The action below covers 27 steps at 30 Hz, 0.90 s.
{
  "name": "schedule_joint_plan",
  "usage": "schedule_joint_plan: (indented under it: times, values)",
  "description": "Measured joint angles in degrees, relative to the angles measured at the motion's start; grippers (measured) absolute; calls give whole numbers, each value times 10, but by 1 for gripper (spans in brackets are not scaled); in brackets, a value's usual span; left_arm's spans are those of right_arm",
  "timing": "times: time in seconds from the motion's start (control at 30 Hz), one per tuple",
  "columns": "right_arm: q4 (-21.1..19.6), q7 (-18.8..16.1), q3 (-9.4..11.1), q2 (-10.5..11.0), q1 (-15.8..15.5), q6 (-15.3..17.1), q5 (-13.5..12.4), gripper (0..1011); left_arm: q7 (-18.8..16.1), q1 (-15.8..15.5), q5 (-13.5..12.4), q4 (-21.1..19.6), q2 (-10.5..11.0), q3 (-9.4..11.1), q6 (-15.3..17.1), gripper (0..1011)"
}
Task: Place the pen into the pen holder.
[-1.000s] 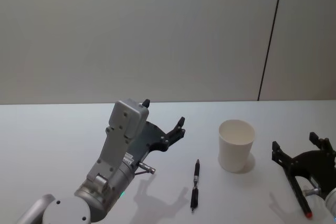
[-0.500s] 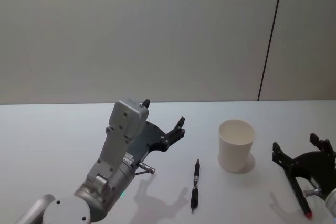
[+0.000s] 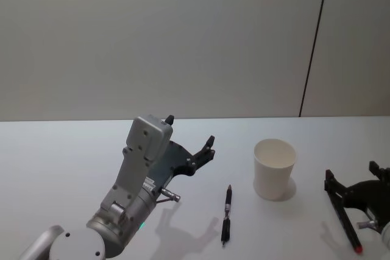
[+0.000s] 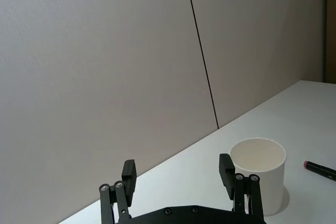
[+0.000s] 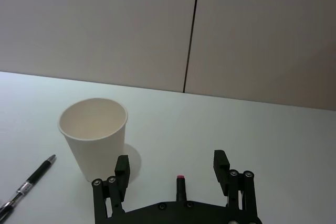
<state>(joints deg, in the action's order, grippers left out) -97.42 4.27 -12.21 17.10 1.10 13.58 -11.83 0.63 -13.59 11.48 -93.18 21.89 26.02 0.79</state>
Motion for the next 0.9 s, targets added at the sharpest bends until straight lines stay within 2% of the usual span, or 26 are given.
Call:
schedule_joint_plan:
  times: [0.33,0.9]
  values:
    - [12,13,3,-6,9,27,7,1001,0,0,0,0,0,0,0,1004]
    - [51,19,4,-26,40,96,16,1002,0,0,0,0,0,0,0,1004]
